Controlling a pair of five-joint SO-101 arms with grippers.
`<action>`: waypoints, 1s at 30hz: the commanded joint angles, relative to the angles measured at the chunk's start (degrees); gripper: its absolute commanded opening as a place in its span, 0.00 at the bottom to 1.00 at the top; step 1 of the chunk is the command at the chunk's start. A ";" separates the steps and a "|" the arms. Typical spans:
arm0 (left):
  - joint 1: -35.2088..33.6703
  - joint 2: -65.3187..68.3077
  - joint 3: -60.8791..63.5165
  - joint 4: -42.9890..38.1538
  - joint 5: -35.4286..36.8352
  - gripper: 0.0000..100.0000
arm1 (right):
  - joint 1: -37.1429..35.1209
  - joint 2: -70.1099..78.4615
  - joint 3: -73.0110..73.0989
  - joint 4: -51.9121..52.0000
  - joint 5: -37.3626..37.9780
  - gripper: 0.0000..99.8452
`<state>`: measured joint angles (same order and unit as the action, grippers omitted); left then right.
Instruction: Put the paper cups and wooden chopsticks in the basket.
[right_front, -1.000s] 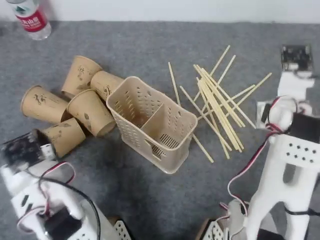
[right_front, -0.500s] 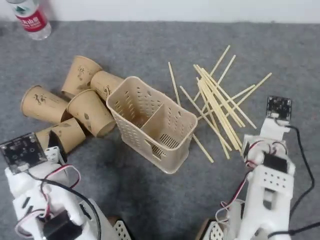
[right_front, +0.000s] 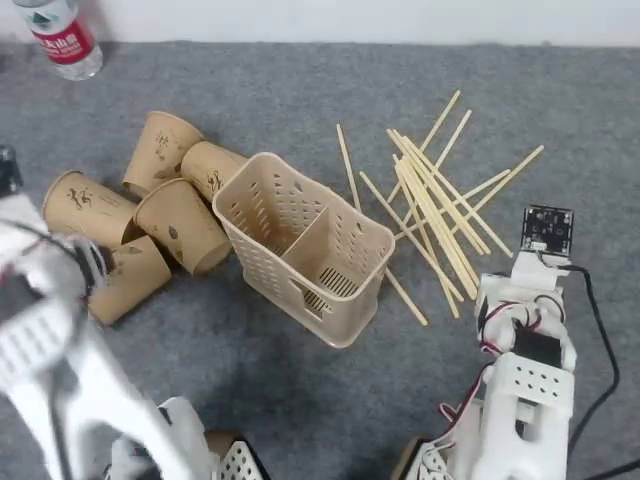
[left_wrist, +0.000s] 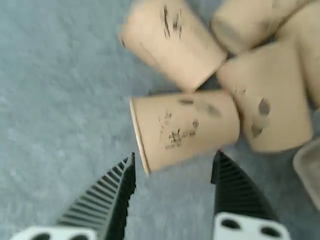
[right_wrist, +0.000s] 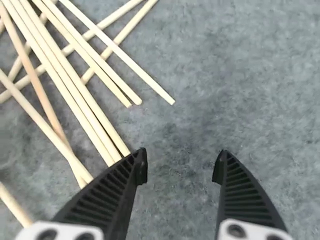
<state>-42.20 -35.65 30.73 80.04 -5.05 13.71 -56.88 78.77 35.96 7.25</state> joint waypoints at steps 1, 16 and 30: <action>-0.88 13.10 -9.98 5.01 -1.58 0.24 | -0.31 -1.45 0.97 -3.56 -0.53 0.22; -4.40 16.44 -6.11 -5.01 -3.96 0.24 | -0.40 -1.45 2.46 -6.81 -0.62 0.22; -17.58 16.44 -2.86 -9.49 -12.92 0.24 | -0.66 -1.27 2.55 -6.73 -0.70 0.22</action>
<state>-59.16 -19.03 25.27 74.95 -16.48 13.45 -56.97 81.58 29.89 7.25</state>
